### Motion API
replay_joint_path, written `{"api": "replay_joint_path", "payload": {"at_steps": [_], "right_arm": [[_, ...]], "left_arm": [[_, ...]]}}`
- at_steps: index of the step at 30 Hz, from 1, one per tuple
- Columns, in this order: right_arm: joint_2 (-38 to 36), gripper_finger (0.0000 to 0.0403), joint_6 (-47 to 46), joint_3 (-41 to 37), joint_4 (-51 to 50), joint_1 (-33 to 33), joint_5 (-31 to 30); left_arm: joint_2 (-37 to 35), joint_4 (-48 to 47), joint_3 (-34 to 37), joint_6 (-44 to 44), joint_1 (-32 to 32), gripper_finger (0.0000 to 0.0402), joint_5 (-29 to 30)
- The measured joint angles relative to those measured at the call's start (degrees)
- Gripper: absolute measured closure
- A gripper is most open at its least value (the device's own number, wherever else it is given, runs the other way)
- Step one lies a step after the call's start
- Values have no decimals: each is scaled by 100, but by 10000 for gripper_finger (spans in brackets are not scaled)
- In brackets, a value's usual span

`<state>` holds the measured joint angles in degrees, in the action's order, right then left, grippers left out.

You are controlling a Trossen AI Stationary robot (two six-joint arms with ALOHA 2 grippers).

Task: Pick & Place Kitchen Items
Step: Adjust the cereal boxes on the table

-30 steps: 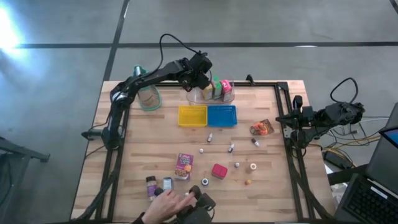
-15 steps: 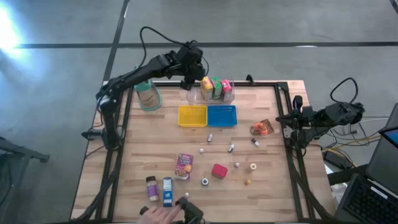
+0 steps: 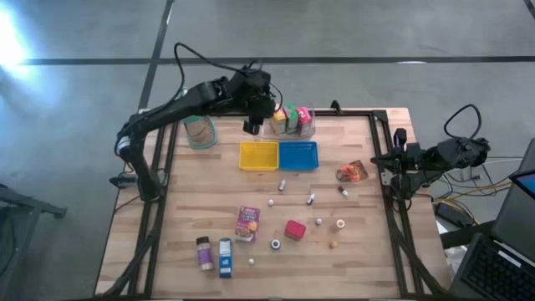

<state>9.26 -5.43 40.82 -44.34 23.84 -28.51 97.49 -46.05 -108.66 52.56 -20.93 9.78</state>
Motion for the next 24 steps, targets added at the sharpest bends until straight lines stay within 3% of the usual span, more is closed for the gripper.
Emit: {"api": "replay_joint_path", "payload": {"at_steps": [10, 15, 18, 24], "right_arm": [[0, 394, 0, 0, 0, 0, 0], [-1, 394, 0, 0, -1, 0, 0], [0, 394, 0, 0, -1, 0, -1], [0, 394, 0, 0, -1, 2, -1]], "left_arm": [[-219, -58, 2, -559, 857, 142, 98], [-227, -292, 2, -786, 1305, 142, 717], [-227, -600, 2, -1198, 1561, 142, 1001], [-227, -1527, 2, -2392, 1999, 142, 1026]]}}
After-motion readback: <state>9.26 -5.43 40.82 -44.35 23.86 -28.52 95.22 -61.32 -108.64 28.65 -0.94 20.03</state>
